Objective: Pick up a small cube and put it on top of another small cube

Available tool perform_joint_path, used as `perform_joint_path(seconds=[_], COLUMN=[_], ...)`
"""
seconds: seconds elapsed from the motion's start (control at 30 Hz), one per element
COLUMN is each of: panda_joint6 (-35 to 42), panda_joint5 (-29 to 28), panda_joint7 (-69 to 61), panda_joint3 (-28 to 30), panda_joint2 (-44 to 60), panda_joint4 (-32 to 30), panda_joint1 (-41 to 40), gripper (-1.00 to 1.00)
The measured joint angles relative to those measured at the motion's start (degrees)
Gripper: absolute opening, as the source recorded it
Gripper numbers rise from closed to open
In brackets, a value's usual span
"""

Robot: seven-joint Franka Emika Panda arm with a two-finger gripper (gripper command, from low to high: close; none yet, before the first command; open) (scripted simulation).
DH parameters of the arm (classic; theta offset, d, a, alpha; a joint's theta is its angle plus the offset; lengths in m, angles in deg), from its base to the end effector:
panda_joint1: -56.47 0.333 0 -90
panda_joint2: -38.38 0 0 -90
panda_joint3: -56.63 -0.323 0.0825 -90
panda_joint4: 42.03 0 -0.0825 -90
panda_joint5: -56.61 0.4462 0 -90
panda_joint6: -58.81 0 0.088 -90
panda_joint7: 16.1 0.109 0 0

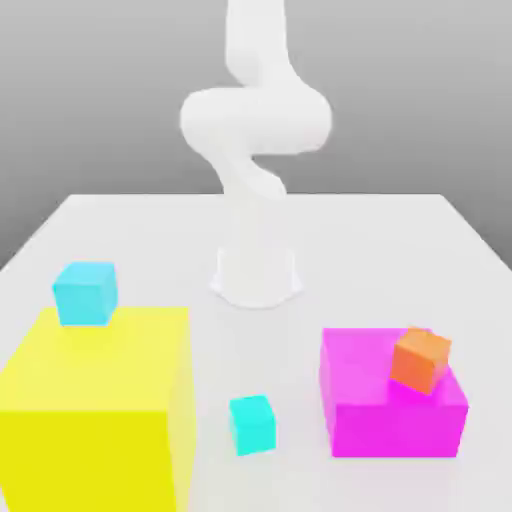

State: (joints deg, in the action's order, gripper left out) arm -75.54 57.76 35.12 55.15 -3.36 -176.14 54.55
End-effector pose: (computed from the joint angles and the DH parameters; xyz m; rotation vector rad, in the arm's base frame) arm 0.4342 0.0000 0.6706 -2.4046 1.1766 -0.9277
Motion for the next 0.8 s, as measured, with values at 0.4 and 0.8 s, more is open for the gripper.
perform_joint_path(seconds=[0.4, 0.8], panda_joint6=[-12.4, -24.8], panda_joint5=[2.7, -1.1], panda_joint7=[28.1, 60.4], panda_joint3=[-7.8, -13.1], panda_joint2=[19.7, 39.5], panda_joint4=[-11.2, -22.3], panda_joint1=[-7.9, -13.5], gripper=[0.00, 0.00])
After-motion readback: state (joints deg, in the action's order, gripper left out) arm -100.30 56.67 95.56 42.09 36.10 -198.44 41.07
